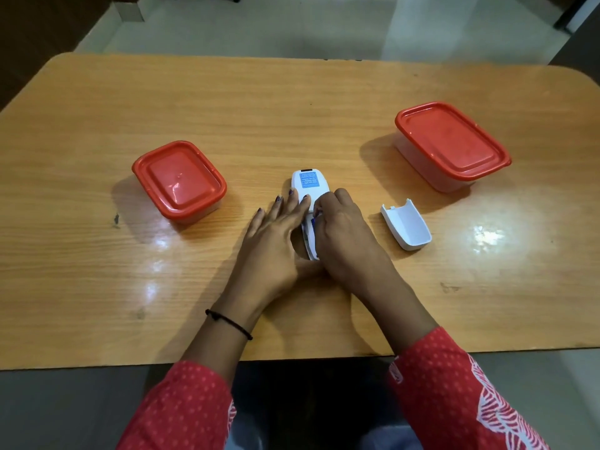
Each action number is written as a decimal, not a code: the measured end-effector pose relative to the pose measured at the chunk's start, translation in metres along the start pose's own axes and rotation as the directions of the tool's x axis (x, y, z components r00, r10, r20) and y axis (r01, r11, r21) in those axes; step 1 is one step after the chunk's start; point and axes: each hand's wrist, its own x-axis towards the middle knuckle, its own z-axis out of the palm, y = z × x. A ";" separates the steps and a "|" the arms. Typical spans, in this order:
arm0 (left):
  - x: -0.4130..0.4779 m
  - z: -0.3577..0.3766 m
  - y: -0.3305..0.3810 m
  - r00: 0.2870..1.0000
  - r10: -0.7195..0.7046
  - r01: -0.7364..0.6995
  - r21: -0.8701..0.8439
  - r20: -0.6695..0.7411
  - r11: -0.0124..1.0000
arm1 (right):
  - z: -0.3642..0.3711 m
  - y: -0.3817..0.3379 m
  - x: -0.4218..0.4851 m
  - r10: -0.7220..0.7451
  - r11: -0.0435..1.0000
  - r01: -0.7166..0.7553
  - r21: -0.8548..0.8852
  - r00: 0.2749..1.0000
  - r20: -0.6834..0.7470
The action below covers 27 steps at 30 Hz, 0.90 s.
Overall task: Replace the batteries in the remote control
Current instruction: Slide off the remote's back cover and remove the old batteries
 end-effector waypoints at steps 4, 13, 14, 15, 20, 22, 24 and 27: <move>0.001 0.001 -0.003 1.000 0.009 -0.009 0.007 -0.008 1.000 | -0.002 0.002 -0.002 -0.012 0.994 0.013 0.104 1.000 -0.010; -0.001 0.001 0.002 1.000 -0.029 0.029 -0.023 -0.002 0.999 | -0.022 0.016 -0.011 0.158 0.856 -0.046 0.515 0.972 -0.175; -0.001 0.000 0.002 1.000 -0.027 0.027 -0.006 0.001 1.000 | -0.031 0.020 -0.010 0.201 0.837 -0.048 0.545 0.953 -0.225; -0.002 0.000 0.002 1.000 -0.023 0.023 0.009 0.000 1.000 | -0.039 0.025 -0.010 0.232 0.843 -0.073 0.533 0.943 -0.238; -0.003 0.002 0.002 1.000 -0.028 0.028 0.022 -0.009 0.999 | -0.048 0.046 -0.025 0.226 0.971 -0.214 0.108 0.968 -0.106; -0.003 0.002 0.002 0.999 -0.035 0.035 0.019 -0.010 0.999 | -0.043 0.049 -0.026 0.191 0.980 -0.195 -0.038 0.977 -0.094; -0.004 0.002 0.002 0.999 -0.031 0.032 0.020 -0.012 0.999 | -0.042 0.049 -0.024 0.183 0.976 -0.191 -0.106 0.980 -0.080; -0.004 0.002 0.001 1.000 -0.025 0.025 0.014 -0.012 1.000 | -0.040 0.051 -0.023 0.175 0.971 -0.184 -0.154 0.982 -0.073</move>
